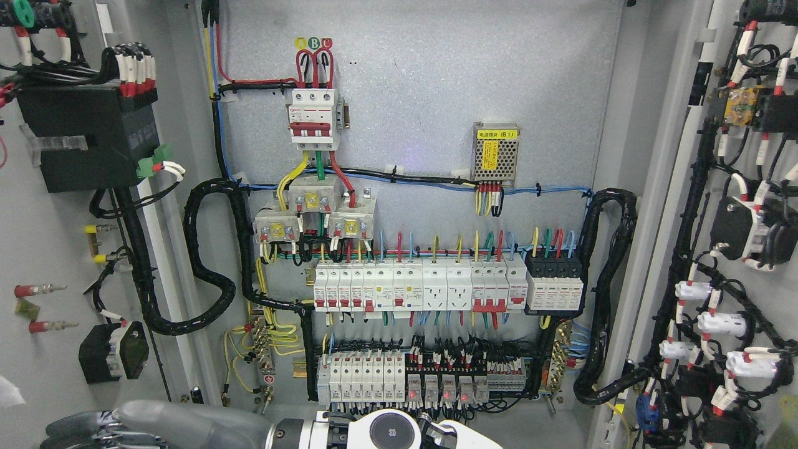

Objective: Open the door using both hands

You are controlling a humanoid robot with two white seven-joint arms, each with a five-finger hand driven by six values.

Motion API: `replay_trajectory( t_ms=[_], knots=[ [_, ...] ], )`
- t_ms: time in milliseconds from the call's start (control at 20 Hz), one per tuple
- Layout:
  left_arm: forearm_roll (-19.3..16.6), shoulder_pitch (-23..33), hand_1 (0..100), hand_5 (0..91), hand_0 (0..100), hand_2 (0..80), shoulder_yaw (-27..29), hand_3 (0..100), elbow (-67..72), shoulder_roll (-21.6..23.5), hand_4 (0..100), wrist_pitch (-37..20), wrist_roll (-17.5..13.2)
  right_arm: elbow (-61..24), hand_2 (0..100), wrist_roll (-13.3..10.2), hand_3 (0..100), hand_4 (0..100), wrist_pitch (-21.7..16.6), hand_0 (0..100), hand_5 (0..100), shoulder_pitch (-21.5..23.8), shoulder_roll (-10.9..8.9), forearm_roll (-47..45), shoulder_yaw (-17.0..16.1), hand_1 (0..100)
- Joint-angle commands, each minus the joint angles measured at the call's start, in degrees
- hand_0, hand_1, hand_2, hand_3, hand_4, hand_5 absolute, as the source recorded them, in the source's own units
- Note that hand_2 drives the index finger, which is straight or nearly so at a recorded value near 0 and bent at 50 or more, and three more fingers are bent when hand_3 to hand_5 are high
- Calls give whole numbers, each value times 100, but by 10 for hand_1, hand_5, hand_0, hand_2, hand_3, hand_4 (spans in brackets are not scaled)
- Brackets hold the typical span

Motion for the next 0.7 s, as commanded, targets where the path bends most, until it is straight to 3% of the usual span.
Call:
replay_trajectory(
  t_ms=[0,250,350,451,651],
  knots=[
    [-3,71,0,0,296,27,0,27,-798,115,37,11,-24,82,0,-14,0,0,2,218,0,-62,-1,-21,61,0],
    [-3,115,0,0,296,27,0,27,-807,124,37,20,-24,-225,0,-31,0,0,-200,218,0,279,-1,66,-149,0],
    [-3,115,0,0,296,27,0,27,-816,124,38,11,-24,-313,0,-180,0,0,-209,218,0,429,-1,416,-272,0],
    [-3,115,0,0,296,27,0,27,-825,124,38,11,-24,-287,0,-374,0,0,-244,218,0,622,-1,839,-544,0],
    [-12,132,0,0,296,27,0,27,-834,124,38,11,-24,-514,0,-392,0,0,-341,218,0,904,-1,902,-1177,0]
  ],
)
